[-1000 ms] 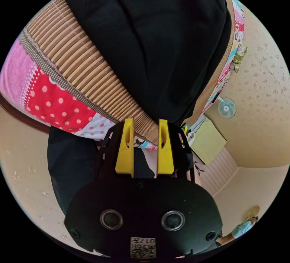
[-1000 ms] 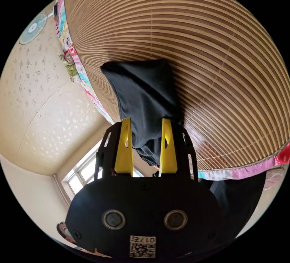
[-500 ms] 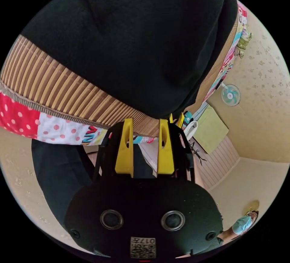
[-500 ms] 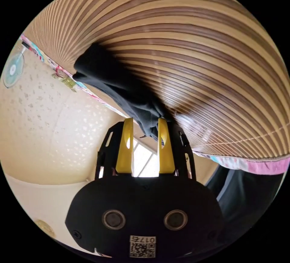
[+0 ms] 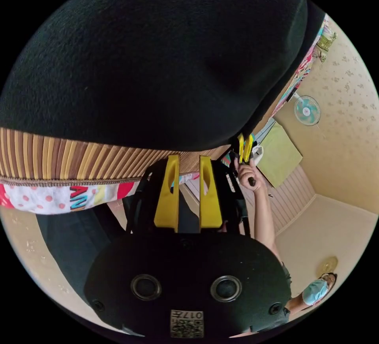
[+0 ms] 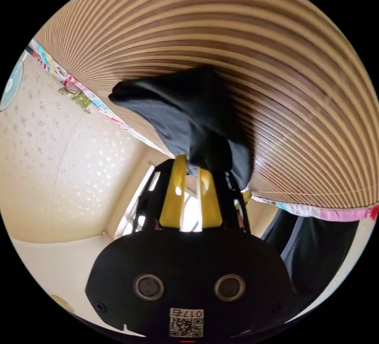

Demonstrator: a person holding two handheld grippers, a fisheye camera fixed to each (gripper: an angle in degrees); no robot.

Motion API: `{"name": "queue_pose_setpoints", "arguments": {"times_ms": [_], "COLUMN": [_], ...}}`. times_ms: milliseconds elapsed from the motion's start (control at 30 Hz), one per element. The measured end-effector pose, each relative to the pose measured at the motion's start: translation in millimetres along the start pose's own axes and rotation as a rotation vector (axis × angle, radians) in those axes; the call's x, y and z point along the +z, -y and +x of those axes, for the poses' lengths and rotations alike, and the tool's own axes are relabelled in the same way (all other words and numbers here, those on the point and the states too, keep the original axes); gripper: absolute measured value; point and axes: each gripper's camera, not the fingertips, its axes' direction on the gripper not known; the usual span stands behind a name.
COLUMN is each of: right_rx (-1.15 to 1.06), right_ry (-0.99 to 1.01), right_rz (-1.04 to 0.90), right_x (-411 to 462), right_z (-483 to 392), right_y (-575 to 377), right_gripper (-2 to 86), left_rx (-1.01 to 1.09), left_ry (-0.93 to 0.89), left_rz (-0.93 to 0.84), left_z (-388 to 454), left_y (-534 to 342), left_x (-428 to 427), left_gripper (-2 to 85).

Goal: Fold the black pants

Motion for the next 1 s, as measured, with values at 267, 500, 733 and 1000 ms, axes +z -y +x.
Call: {"name": "queue_pose_setpoints", "arguments": {"times_ms": [267,500,733,1000], "right_rx": [-0.864,-1.051,-0.583,-0.717], "right_ry": [-0.379,-0.530,-0.731,-1.177], "right_rz": [-0.151,0.077,0.184,-0.050], "right_x": [23,-9,-57,-15], "right_z": [-239,-235,-80,-4], "right_y": [-56,-95,-41,-77], "right_gripper": [1.1,6.3,13.6,4.4], "left_rx": [0.092,0.114,0.037,-0.058], "left_ry": [0.069,0.027,0.043,-0.069], "left_rz": [-0.145,-0.169,0.026,0.262], "left_z": [-7,-31,-67,-97], "left_y": [-35,-77,-119,-156], "left_x": [-9,-25,-54,-64], "left_gripper": [5.2,6.4,7.6,8.3]}}
